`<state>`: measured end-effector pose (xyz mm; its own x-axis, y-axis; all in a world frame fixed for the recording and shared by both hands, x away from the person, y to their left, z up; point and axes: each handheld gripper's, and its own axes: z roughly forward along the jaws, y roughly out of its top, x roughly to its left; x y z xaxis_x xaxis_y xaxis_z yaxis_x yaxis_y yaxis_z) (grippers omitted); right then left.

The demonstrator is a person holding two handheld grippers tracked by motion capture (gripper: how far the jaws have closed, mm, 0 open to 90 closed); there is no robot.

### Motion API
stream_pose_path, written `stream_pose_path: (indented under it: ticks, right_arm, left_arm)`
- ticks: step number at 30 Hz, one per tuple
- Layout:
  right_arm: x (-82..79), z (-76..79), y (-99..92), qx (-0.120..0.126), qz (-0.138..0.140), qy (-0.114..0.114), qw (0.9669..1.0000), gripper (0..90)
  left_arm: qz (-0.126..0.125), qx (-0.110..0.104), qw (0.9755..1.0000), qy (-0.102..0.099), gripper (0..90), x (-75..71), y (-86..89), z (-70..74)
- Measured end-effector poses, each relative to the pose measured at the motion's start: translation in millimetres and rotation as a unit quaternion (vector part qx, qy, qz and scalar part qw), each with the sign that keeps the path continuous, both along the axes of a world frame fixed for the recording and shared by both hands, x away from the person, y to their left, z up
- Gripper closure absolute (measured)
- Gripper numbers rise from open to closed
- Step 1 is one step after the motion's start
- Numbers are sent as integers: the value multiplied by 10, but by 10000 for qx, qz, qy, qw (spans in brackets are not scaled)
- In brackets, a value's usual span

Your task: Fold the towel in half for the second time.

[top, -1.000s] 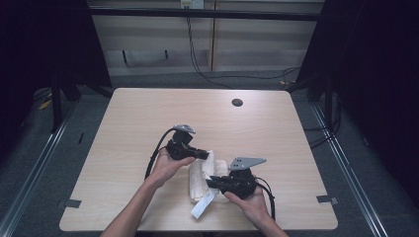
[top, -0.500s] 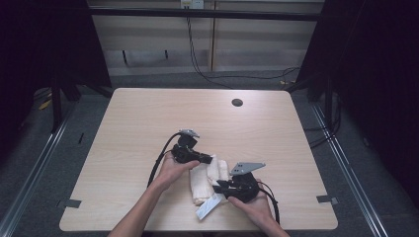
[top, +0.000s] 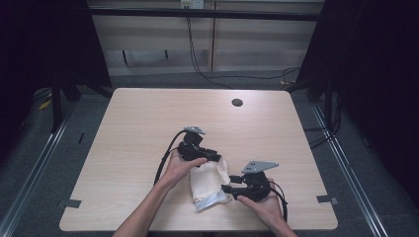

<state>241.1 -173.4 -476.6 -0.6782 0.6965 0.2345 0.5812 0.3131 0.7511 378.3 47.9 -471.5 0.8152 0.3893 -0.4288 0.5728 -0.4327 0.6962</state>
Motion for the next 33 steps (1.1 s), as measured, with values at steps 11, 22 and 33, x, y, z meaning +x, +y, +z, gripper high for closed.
stream_pose_path:
  ticks: [11,22,33]
  right_arm:
    - [61,29,-199,24,-384,-63,9992,517]
    - [167,86,-278,-61,-526,-237,9983,576]
    - [161,235,-496,39,-627,-387,9973,577]
  left_arm:
    - [-92,147,9996,-208,672,-117,196,48]
    - [-180,489,9977,-427,701,-379,473,11]
    - [107,308,9969,-717,586,-592,842,307]
